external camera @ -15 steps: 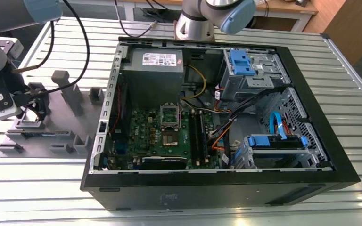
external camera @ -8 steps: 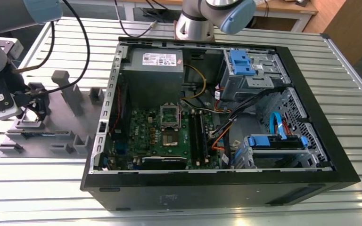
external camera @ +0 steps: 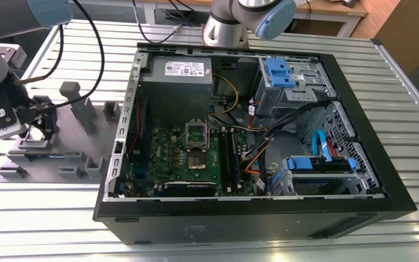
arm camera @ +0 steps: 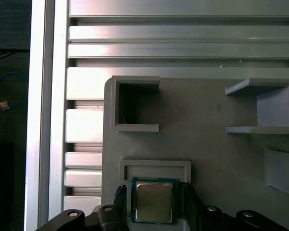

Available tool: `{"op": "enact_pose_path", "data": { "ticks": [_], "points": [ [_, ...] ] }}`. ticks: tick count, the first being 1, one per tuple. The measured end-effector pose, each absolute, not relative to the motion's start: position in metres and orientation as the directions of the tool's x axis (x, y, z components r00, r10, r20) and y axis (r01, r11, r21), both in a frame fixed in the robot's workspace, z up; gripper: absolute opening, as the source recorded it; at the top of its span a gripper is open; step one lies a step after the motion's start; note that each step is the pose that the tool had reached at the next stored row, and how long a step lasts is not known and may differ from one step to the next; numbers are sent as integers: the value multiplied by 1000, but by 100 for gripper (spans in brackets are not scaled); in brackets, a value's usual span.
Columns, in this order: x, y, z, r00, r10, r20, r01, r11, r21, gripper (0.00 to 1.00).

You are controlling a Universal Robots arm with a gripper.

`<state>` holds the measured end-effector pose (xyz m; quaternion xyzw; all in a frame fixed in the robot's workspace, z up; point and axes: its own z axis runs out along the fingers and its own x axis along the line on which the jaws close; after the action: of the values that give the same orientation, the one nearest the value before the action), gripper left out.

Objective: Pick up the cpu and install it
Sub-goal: 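Pick up the cpu and move it towards the insertion slot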

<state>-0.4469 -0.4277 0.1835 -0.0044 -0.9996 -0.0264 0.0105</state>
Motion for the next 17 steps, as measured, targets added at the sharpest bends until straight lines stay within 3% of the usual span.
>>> {"op": "enact_pose_path", "data": {
  "ticks": [12,15,17],
  "points": [
    [-447,-428,184,-1000,8,21,9,999,53,59],
    [-447,-428,184,-1000,8,21,9,999,53,47],
    [-447,-428,184,-1000,8,21,9,999,53,47]
  ]
}}
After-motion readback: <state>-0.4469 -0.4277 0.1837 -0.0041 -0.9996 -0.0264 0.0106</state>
